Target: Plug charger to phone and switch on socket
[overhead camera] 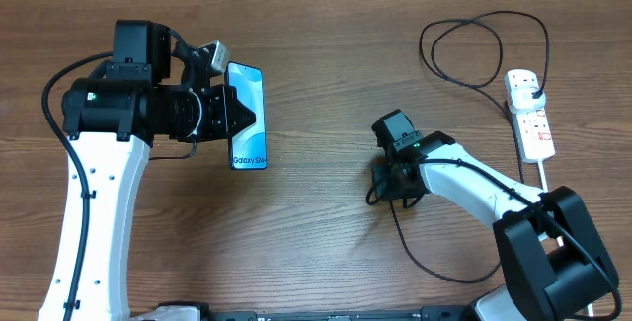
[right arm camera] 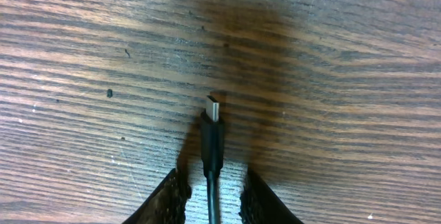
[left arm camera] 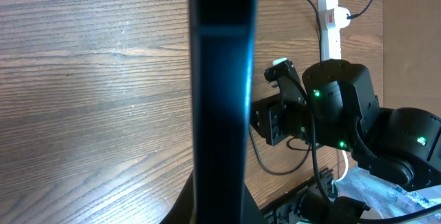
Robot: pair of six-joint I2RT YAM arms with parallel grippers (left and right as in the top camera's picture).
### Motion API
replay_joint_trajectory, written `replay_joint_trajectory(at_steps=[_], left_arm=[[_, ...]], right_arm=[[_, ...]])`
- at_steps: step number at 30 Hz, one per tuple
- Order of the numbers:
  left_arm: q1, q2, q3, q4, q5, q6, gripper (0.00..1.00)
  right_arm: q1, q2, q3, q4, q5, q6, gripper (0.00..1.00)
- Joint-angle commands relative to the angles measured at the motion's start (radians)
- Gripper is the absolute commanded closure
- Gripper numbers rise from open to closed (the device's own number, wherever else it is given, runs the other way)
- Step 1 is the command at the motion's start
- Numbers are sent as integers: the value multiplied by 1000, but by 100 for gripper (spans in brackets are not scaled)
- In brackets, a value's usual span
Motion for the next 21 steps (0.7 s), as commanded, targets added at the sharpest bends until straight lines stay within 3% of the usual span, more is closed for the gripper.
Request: replay_joint_trajectory(at_steps=[1, 12, 16, 21], left_arm=[[-3, -5, 8, 9, 20, 22, 96], [-3, -5, 8, 12, 20, 22, 96], [-3, -5, 8, 19, 23, 21, 96], [8, -8, 8, 93, 172, 22, 96]], right_arm=[[-1, 48, -27, -5, -29, 4, 73], [-1, 48, -27, -13, -29, 4, 87], [-1, 48, -27, -2, -30, 4, 96], [-18, 10, 6, 3, -198, -79, 96]])
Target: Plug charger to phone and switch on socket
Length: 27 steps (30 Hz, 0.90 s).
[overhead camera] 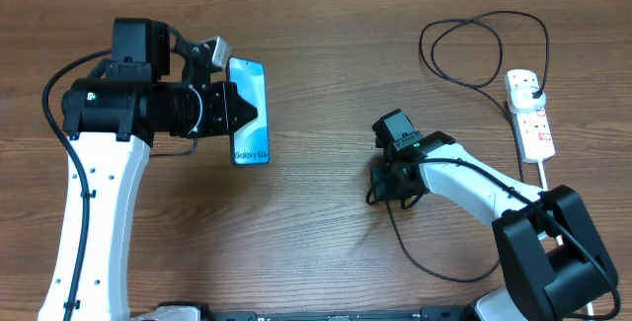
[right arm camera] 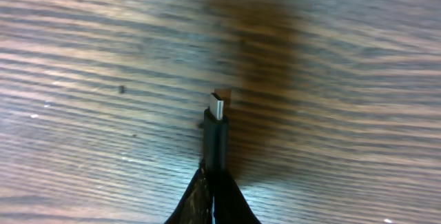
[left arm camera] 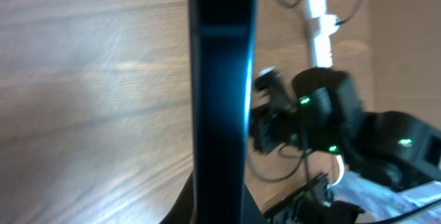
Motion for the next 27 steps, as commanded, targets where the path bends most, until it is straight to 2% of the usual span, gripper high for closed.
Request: replay_joint_trajectory(at_steps=[1, 5, 10, 15, 17, 19, 23, 27], left_arm=[[11, -10, 8, 76, 184, 22, 96], [35, -24, 8, 166, 342, -6, 96], [68, -42, 8, 251, 449, -74, 96], [72, -58, 8, 352, 526, -152, 96], [67, -66, 8, 401, 525, -208, 96], [57, -73, 8, 446, 534, -253, 96], [28, -84, 8, 498, 550, -275, 96], [12, -84, 8, 520, 538, -311, 96]], right_arm=[[-24, -16, 17, -10, -206, -89, 96], [-69, -140, 39, -14, -447, -169, 96], [-114, -317, 40, -3, -877, -296, 96], [-116, -410, 40, 124, -1200, -299, 96], [-115, -415, 40, 223, -1289, -226, 96], [-115, -415, 40, 323, -1296, -117, 96], [-113, -415, 40, 539, -1300, 95, 96], [-94, -415, 40, 733, -1340, 232, 96]])
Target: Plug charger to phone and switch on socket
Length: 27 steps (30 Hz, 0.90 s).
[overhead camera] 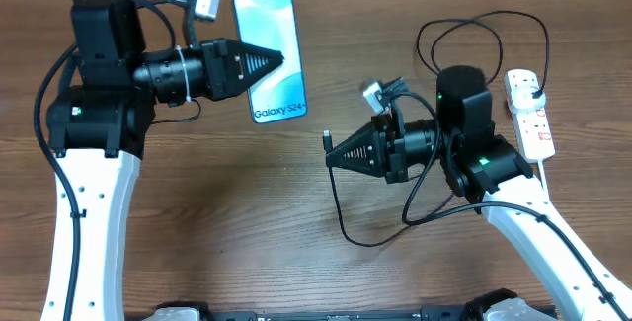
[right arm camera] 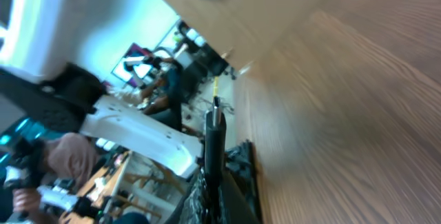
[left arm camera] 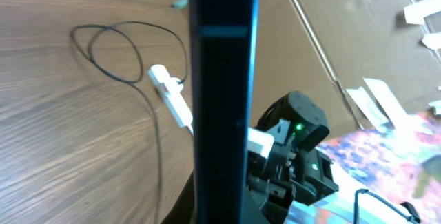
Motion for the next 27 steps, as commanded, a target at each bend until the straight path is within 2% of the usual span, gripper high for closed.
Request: replay_joint_trajectory(at_steps=[1, 8, 15, 27], left_arm=[[-12, -31, 9, 31, 42, -83, 96], [-13, -31, 9, 99, 88, -249, 96], [-32, -31, 9, 99, 104, -251, 96], [-90, -31, 9, 99, 66, -227, 96]], right_arm=[[26, -7, 20, 97, -69, 201, 96], [73, -7, 20, 277, -50, 370, 96], [74, -7, 20, 372, -14, 476, 96], [75, -7, 20, 373, 24, 504, 96]])
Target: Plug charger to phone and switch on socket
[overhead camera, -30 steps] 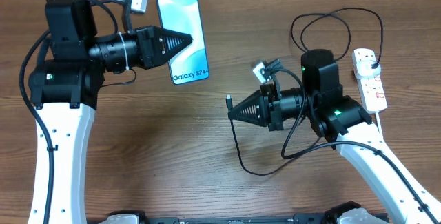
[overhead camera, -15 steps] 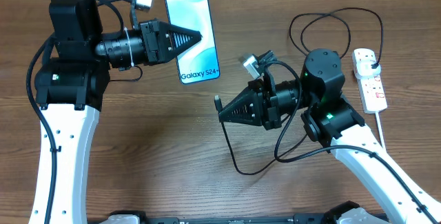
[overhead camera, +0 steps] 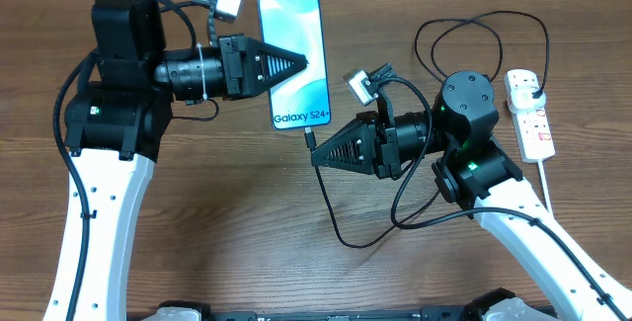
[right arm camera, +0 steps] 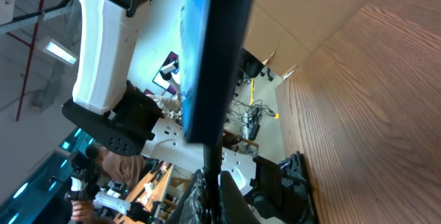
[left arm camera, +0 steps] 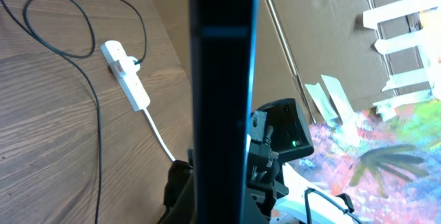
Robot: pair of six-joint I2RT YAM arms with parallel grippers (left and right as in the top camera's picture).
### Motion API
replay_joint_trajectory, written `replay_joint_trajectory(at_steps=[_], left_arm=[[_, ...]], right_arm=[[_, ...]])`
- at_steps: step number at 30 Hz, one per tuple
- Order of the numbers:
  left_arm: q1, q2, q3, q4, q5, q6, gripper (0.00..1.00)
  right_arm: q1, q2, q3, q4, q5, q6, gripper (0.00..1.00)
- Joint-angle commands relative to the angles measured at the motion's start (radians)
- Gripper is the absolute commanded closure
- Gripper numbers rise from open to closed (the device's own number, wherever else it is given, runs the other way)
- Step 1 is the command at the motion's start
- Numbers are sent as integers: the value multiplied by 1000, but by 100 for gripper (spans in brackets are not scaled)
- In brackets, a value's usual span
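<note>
My left gripper (overhead camera: 291, 65) is shut on the phone (overhead camera: 297, 60), a blue-screened Galaxy handset held up off the table, screen toward the overhead camera. In the left wrist view the phone (left arm camera: 222, 79) fills the middle edge-on. My right gripper (overhead camera: 318, 157) is shut on the black charger cable's plug (overhead camera: 309, 139), whose tip sits just under the phone's bottom edge. In the right wrist view the plug (right arm camera: 211, 156) meets the phone (right arm camera: 212, 52) from below. The white socket strip (overhead camera: 530, 114) lies at the right, cable plugged in.
The black cable (overhead camera: 474, 40) loops on the wooden table (overhead camera: 227, 232) at the back right and hangs in a curve (overhead camera: 355, 237) below my right arm. The socket strip (left arm camera: 126, 76) also shows in the left wrist view.
My left gripper brought the phone further right and a little lower. My right gripper moved left with the plug, whose tip now sits at the phone's bottom edge instead of well apart.
At first my left gripper held the phone low at the left while my right stood open around the plug on the table. It then shut on the plug. Both arms then lifted and faced each other, and now plug and phone meet mid-air.
</note>
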Motion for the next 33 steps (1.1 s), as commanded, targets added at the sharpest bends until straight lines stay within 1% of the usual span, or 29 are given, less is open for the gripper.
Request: replay_joint_trajectory(at_steps=[1, 5, 8, 10, 18, 23, 28, 33], left_arm=[[-8, -31, 9, 12, 5, 10, 96], [-8, -31, 9, 12, 4, 27, 96], [-8, -31, 9, 12, -39, 66, 96], [-8, -31, 9, 12, -60, 70, 96], [-14, -31, 9, 7, -62, 69, 96], [-41, -31, 9, 4, -67, 53, 96], [-43, -31, 9, 4, -67, 27, 96], [-43, -31, 9, 3, -66, 28, 96]], right_arm=[[4, -7, 19, 7, 13, 18, 96], [4, -7, 19, 15, 12, 18, 96], [4, -7, 19, 15, -2, 17, 96], [4, -7, 19, 15, -10, 17, 96], [4, -7, 19, 19, 3, 17, 96], [4, -7, 19, 20, 18, 17, 96], [4, -7, 19, 33, 18, 17, 96], [4, -7, 19, 41, 25, 17, 96]])
